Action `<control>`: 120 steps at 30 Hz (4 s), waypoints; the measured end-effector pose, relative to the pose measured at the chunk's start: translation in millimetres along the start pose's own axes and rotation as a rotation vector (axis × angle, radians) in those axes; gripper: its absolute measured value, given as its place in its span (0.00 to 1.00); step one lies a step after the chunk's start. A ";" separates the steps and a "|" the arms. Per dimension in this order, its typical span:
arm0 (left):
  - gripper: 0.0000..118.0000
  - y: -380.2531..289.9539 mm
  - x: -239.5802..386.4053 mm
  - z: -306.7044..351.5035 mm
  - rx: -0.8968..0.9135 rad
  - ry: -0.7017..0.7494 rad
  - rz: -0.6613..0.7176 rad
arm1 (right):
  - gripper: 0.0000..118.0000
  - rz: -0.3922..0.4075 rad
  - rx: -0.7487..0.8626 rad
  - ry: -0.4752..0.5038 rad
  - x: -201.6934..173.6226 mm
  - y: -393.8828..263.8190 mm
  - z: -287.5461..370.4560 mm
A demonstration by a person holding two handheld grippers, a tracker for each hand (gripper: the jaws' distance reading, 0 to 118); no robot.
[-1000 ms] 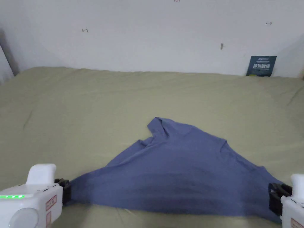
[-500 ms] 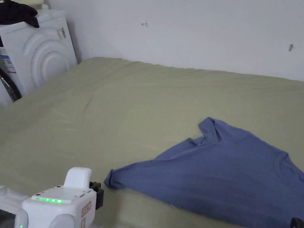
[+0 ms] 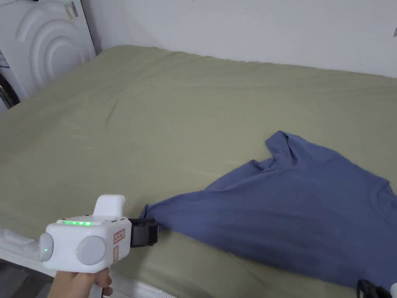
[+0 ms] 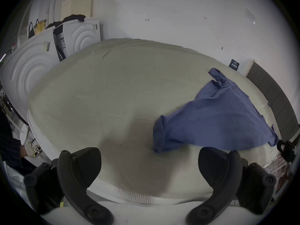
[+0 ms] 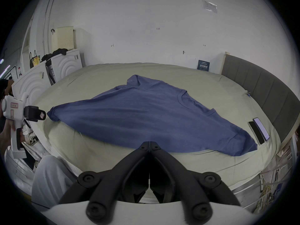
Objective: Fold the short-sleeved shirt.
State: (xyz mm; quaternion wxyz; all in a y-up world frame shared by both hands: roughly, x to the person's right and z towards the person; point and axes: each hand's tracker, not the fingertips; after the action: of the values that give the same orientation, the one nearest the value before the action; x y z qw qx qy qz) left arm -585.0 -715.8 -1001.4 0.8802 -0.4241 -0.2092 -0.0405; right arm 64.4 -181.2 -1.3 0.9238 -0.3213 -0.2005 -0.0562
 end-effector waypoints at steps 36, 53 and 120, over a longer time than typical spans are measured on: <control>0.00 -16.3 68.5 -85.3 -0.110 -0.051 -0.043 | 0.01 0.027 -0.219 0.003 129.5 215.8 -295.2; 0.01 -19.0 63.7 -83.7 -0.144 -0.039 -0.068 | 1.00 0.152 -0.451 0.122 141.1 241.9 -417.3; 0.01 834.0 234.8 414.3 0.550 0.064 -0.136 | 0.02 -0.025 0.380 -0.283 250.6 493.4 80.6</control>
State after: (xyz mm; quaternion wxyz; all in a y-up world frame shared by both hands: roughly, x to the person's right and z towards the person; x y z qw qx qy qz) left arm -302.4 156.7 -1286.4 0.9636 -0.1530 -0.2122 -0.0546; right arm 381.1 263.2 -123.8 0.9295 -0.1440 -0.3390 0.0166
